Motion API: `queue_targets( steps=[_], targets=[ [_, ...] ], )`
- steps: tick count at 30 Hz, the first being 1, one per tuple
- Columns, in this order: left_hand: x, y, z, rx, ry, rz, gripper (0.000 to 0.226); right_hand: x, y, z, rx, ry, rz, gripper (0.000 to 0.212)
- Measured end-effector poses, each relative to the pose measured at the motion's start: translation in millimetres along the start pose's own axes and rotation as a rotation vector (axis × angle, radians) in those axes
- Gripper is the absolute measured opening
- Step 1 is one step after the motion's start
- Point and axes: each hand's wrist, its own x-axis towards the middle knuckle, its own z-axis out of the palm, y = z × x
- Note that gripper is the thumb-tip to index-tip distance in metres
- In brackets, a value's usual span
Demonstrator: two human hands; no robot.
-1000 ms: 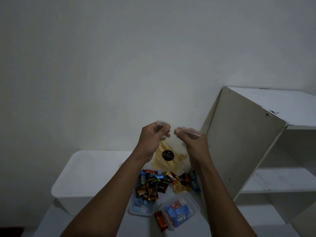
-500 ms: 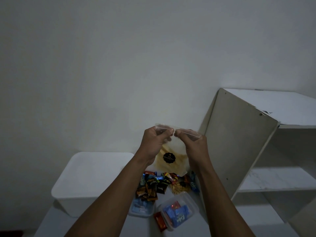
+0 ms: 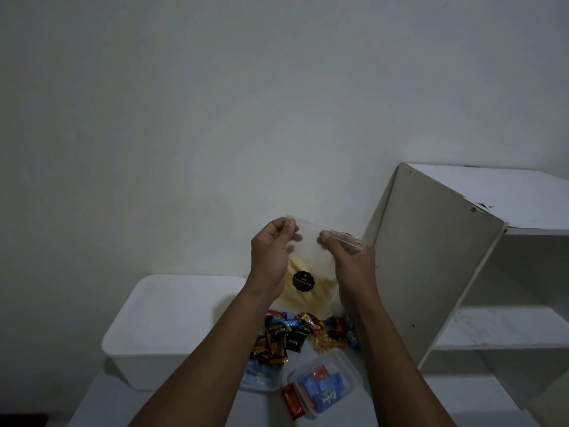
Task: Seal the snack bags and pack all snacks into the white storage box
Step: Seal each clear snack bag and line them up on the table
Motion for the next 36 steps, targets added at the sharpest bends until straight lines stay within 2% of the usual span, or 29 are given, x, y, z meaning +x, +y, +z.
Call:
queue_targets(
  steps=[4,9,15,21,33,36],
  targets=[
    [1.9,1.8,-2.1,0.059,-0.04,0.017,0.011,-0.4,-0.8,-1.4,0.006,0.004,-0.012,0.013],
    [1.8,4.3,-6.7,0.173,-0.174,0.002,0.01,2.4,-1.5,-4.9,0.003,0.009,-0.007,0.015],
    [3.5,-0.1,-5.2,0.147,-0.129,-0.015,0.012,1.6,0.7,-1.4,-0.008,0.001,0.006,0.015],
    [4.2,0.3,-6.7,0.142,-0.21,-0.078,0.011,4.5,-1.5,-9.2,-0.041,0.011,0.025,0.016],
    [6.7,0.8,-3.2,0.313,-0.184,0.002,0.01,4.2,6.1,-9.6,-0.036,-0.008,0.008,0.019],
    [3.8,0.6,-2.2,0.28,-0.209,-0.013,0.009,4.2,6.5,-11.1,-0.008,0.004,0.027,0.018]
  ],
)
